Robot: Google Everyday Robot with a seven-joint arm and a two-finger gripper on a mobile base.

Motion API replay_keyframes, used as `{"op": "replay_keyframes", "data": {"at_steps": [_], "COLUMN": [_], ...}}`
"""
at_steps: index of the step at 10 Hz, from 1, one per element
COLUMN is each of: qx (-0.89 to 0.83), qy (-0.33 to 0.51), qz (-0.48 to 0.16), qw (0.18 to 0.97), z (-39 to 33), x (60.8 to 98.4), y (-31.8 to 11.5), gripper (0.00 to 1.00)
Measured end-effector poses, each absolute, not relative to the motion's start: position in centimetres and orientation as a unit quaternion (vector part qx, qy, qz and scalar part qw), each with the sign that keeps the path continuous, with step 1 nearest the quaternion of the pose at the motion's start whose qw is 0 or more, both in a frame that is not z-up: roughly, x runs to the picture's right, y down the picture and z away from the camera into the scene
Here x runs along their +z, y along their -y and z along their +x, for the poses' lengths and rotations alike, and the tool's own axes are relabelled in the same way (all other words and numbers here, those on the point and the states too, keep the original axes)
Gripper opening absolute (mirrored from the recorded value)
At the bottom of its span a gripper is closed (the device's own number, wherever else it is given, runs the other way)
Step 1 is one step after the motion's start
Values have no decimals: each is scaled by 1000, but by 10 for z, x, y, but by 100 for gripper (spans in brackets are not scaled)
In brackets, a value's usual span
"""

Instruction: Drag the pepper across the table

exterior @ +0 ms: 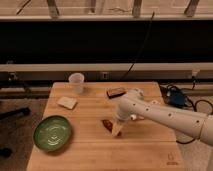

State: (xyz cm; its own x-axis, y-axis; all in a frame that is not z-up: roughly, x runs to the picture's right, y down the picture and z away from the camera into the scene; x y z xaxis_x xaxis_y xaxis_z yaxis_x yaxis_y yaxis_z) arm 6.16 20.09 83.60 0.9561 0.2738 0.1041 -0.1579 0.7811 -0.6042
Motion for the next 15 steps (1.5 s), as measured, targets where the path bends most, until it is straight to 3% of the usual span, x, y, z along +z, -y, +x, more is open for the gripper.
{"op": "replay_keyframes", "data": {"at_steps": [9, 12, 15], "qx": [128, 134, 138], "qy": [92, 92, 92], "qz": [-312, -314, -315], "qw": [937, 936, 935], "z": [65, 68, 71], "x": [841, 841, 841], "y": [-203, -203, -203], "gripper": [78, 51, 43]}}
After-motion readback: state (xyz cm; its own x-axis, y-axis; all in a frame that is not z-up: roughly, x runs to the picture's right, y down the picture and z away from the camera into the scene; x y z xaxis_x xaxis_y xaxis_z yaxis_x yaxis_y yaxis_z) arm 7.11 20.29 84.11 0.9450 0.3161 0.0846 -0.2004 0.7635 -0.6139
